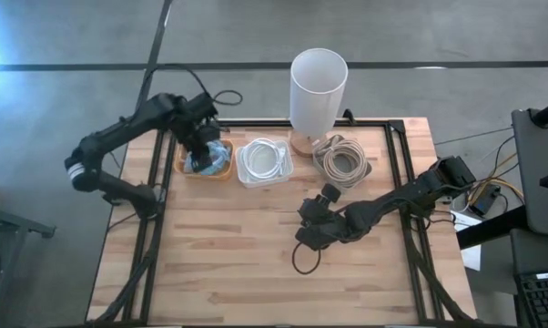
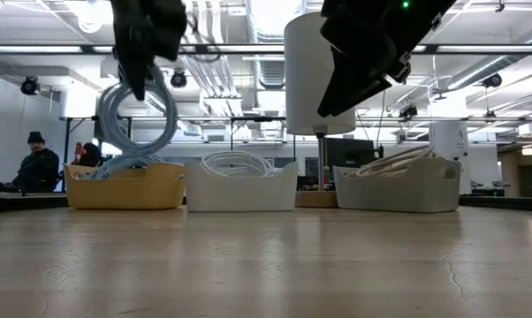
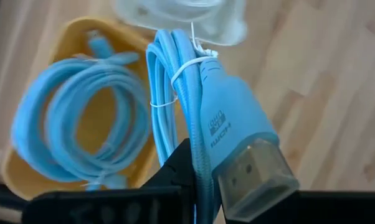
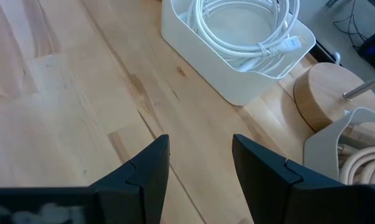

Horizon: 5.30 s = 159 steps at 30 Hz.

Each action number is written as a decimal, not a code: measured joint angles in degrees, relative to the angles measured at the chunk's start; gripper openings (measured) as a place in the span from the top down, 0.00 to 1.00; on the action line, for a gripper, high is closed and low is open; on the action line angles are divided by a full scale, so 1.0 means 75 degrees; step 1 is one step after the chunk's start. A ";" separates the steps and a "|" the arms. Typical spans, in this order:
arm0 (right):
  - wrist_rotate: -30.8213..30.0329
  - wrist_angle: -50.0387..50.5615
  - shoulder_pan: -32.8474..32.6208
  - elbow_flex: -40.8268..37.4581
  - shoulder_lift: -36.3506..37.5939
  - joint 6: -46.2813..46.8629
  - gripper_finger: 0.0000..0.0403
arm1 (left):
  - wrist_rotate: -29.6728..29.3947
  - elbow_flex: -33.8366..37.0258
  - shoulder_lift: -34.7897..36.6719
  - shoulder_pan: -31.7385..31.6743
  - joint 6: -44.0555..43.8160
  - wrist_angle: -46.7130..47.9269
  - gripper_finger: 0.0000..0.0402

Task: Pick & Place USB Port
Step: Put the blue USB cable into the yellow bin, then return to Home Position

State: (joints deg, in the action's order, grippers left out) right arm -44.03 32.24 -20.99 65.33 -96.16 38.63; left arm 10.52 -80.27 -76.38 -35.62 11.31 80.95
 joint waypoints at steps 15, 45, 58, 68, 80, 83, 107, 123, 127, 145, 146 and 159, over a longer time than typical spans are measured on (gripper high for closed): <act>0.0009 -0.0008 0.0000 -0.0152 -0.0003 0.0054 0.56 | 0.0480 0.0003 -0.1775 -0.1943 0.2200 0.0495 0.90; 0.0020 -0.0160 0.0000 -0.0334 -0.0009 0.0023 0.60 | -0.2687 -0.0353 -0.1074 -0.1919 0.1279 0.0390 0.68; -0.0982 0.0881 0.0013 -0.0097 0.1311 -0.0781 0.66 | -0.0441 0.1432 0.2227 -0.1307 0.0033 -0.3001 0.77; -0.0088 0.0182 0.0445 -0.1818 0.3954 -0.1358 0.73 | -0.0674 0.5573 0.5517 0.0950 -0.1987 -0.7141 0.80; 0.4876 -0.5700 0.3112 -0.4985 0.6496 -0.4095 0.83 | -0.2399 0.7796 0.5916 0.3355 -0.2483 -1.0191 0.82; 0.4910 -0.5475 0.3340 -0.5467 0.7133 -0.4020 0.85 | -0.2753 0.7866 0.6210 0.3560 -0.2484 -1.0176 0.82; 0.5304 -0.5023 0.3335 -0.7942 1.1376 -0.4440 0.88 | -0.2911 0.9578 0.9914 0.3565 -0.2469 -0.9936 0.82; 0.5333 -0.4785 0.3334 -0.8640 1.1779 -0.4579 0.88 | -0.2532 1.0634 1.0156 0.3562 -0.2141 -1.1072 0.81; 0.5337 -0.4537 0.3334 -0.8645 1.1756 -0.4577 0.88 | -0.2527 1.0634 1.0024 0.3562 -0.2310 -1.1053 0.81; 0.5272 -0.4469 0.3337 -0.8645 1.1750 -0.4779 0.88 | -0.2546 1.0649 0.9859 0.3562 -0.2306 -1.1069 0.81; 0.5272 -0.4469 0.3337 -0.8645 1.1750 -0.4773 0.88 | -0.2546 1.0650 0.9859 0.3562 -0.2306 -1.1070 0.81; 0.5272 -0.4469 0.3337 -0.8642 1.1750 -0.4774 0.88 | -0.2552 1.0657 0.9859 0.3562 -0.2308 -1.1074 0.81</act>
State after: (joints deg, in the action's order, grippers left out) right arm -4.49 -1.28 4.03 0.51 -8.03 2.83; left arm -8.62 -0.34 -2.44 -8.91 -6.00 -2.11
